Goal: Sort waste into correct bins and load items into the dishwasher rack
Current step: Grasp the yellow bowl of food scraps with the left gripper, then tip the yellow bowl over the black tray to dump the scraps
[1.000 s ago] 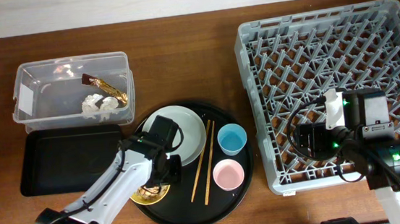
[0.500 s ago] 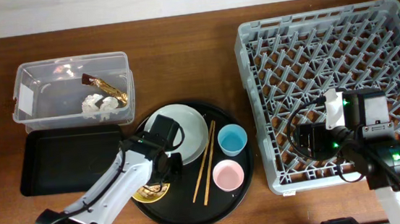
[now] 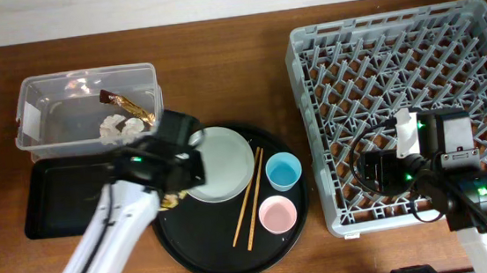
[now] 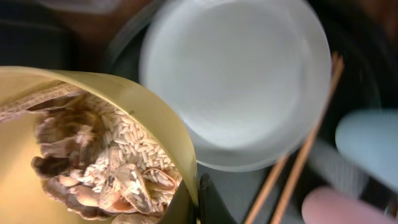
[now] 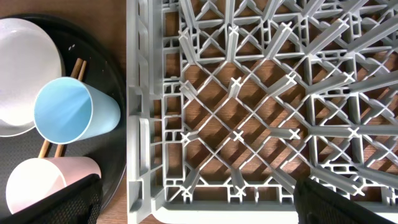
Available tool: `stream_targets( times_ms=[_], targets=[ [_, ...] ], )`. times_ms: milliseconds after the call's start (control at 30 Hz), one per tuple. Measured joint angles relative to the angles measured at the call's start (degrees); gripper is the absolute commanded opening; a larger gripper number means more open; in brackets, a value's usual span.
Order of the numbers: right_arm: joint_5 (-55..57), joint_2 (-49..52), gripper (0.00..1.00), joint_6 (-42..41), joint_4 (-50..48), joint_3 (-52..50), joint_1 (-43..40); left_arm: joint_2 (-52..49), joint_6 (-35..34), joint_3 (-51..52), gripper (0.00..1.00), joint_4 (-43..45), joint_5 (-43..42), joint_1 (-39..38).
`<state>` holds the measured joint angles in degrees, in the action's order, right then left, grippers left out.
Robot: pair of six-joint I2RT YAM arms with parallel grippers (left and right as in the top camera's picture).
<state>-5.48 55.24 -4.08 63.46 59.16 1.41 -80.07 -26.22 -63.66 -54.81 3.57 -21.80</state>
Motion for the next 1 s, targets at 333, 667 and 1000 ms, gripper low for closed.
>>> stream_targets(
  times_ms=[333,667,1000],
  targets=[
    [0.0,0.0,0.99,-0.02,0.0,0.0,0.0,-0.02,22.34,2.25,0.0,6.03,-33.2,31.1],
    [0.02,0.0,0.99,0.0,0.0,0.0,0.0,-17.11,35.69,5.7,0.0,6.23,-69.31,52.43],
    [0.02,0.0,0.99,0.02,0.04,0.0,0.0,-23.54,36.22,5.7,0.0,6.14,-88.32,61.4]
  ],
)
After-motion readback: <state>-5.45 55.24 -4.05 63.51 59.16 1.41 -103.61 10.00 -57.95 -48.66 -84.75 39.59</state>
